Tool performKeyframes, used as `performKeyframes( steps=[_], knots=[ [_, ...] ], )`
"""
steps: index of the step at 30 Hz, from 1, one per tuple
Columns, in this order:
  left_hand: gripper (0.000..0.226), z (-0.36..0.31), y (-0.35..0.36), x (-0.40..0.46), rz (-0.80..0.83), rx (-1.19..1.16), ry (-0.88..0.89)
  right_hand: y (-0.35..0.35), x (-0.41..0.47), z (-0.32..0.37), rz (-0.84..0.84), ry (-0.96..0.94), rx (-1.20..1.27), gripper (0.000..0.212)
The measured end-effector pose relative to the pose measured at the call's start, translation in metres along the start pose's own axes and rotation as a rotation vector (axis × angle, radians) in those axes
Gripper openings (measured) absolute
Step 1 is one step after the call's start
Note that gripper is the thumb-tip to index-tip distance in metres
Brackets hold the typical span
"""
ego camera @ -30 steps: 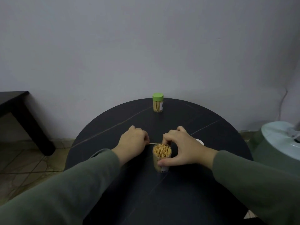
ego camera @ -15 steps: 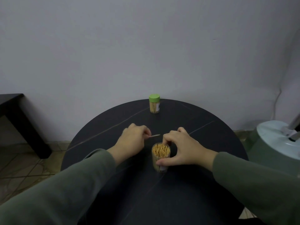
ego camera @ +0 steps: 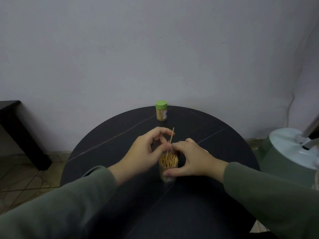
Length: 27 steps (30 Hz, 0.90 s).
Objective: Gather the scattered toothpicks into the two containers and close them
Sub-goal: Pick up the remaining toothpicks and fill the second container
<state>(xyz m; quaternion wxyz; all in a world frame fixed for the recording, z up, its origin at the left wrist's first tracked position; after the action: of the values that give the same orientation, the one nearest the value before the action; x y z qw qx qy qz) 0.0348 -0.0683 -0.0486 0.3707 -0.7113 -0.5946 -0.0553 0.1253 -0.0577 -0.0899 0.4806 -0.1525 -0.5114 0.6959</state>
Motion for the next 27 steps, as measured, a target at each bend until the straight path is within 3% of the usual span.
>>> performKeyframes(
  steps=[4, 7, 10, 15, 20, 27],
  knots=[
    [0.060, -0.003, 0.006, -0.009, 0.052, 0.174, 0.176, -0.004, 0.000, 0.003, -0.024, -0.020, 0.009, 0.064],
    [0.056, -0.007, 0.005, -0.012, 0.064, 0.236, 0.265, -0.005, 0.000, 0.003, -0.012, -0.017, -0.014, 0.055],
    [0.046, -0.010, -0.003, -0.013, 0.029, 0.270, 0.307, -0.002, 0.001, 0.001, -0.008, -0.017, -0.004, 0.063],
    [0.011, -0.012, -0.001, -0.016, 0.074, 0.334, 0.422, -0.001, 0.001, -0.001, -0.008, -0.013, 0.019, 0.062],
    [0.023, -0.004, -0.004, -0.020, 0.111, 0.284, 0.349, -0.002, 0.001, 0.000, -0.022, -0.030, 0.000, 0.057],
    [0.030, -0.015, -0.005, -0.022, 0.091, 0.313, 0.402, -0.001, 0.001, 0.000, -0.044, -0.031, 0.025, 0.054]
  ],
)
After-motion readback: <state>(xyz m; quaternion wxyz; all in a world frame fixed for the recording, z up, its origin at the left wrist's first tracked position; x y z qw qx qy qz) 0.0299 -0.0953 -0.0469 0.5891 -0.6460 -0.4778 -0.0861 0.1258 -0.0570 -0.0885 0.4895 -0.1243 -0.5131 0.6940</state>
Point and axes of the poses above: each hand's wrist, its own x-axis towards the middle knuckle, its own y-axis out of the palm, z = x × y, the point moved 10 cm from there along x, towards the middle knuckle, and after that the axes turned 9 degrees about -z, right-handed, at the moved point
